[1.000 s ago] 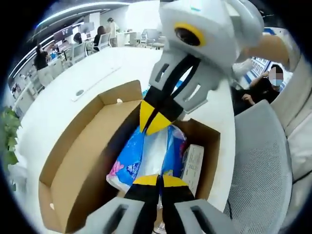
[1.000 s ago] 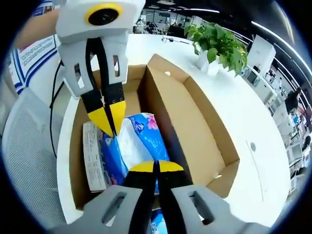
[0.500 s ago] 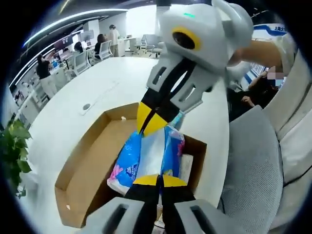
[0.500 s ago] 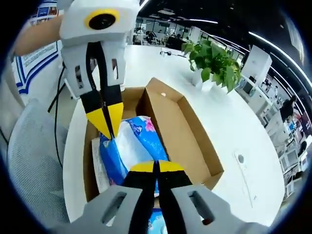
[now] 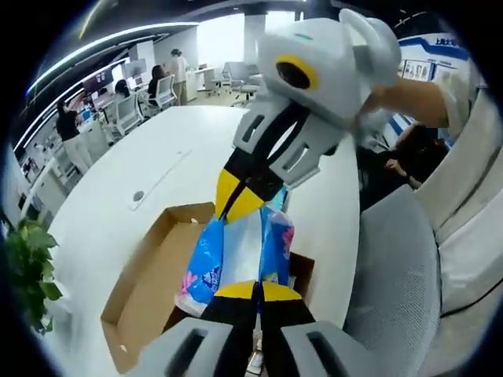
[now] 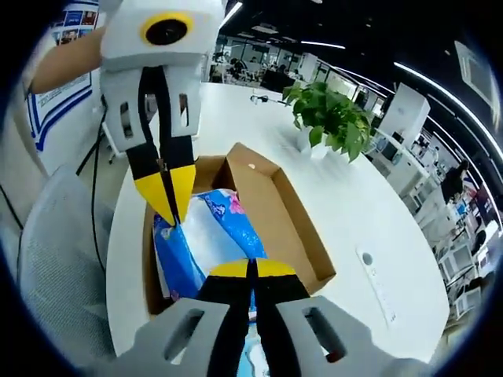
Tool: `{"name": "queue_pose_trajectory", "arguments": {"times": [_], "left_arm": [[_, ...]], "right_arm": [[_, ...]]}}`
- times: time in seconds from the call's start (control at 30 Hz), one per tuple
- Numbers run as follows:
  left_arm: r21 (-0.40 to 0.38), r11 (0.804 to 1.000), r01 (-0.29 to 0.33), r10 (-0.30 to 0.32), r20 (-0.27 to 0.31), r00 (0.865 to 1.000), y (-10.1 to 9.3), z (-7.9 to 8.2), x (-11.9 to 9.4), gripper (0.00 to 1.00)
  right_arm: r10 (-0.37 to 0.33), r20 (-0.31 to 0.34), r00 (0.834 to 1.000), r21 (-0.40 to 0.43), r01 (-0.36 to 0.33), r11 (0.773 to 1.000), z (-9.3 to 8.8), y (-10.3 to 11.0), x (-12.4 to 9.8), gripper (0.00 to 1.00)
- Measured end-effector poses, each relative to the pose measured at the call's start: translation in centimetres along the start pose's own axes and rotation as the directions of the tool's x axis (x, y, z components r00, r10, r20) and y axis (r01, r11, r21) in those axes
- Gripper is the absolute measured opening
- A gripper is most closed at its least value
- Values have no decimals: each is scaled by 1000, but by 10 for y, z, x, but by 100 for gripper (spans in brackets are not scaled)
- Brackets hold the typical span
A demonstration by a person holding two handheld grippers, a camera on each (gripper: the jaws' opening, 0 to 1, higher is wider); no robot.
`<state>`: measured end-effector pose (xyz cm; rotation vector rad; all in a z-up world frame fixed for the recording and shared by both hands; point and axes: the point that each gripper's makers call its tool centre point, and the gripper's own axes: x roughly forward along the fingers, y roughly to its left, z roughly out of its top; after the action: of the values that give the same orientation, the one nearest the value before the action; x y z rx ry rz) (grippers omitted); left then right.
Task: Operate the shoe box by opening the lid, removing the specified soft item, and placing it in the target area until the item is outside and the box remains undamaged.
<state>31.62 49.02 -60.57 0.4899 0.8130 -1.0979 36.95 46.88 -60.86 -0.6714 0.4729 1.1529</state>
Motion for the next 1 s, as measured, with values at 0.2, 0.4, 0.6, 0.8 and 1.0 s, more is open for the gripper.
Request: {"name": "queue_pose_trajectory", "arguments": {"times": [0.2, 0.4, 0.6, 0.8, 1.0], "left_arm": [[28, 999, 24, -25, 8, 1000, -10, 20, 8, 0], [47, 998, 46, -47, 14, 999, -17, 38, 21, 0], [65, 995, 72, -74, 24, 997, -22, 57, 36, 0], [88, 992, 94, -97, 28, 995, -27, 71, 52, 0], [105, 988, 115, -119, 32, 992, -32, 85, 66, 0]], "right_arm": [[-25, -6, 1000, -9, 25, 1000, -8, -6, -21, 0], [-65, -14, 998, -3, 65, 998, -24, -17, -40, 0], [-98, -32, 995, 19, 98, 995, -44, -26, -55, 0], [-125, -51, 991, 33, 126, 991, -62, -34, -67, 0], [-149, -62, 987, 59, 153, 987, -77, -42, -78, 0]]}}
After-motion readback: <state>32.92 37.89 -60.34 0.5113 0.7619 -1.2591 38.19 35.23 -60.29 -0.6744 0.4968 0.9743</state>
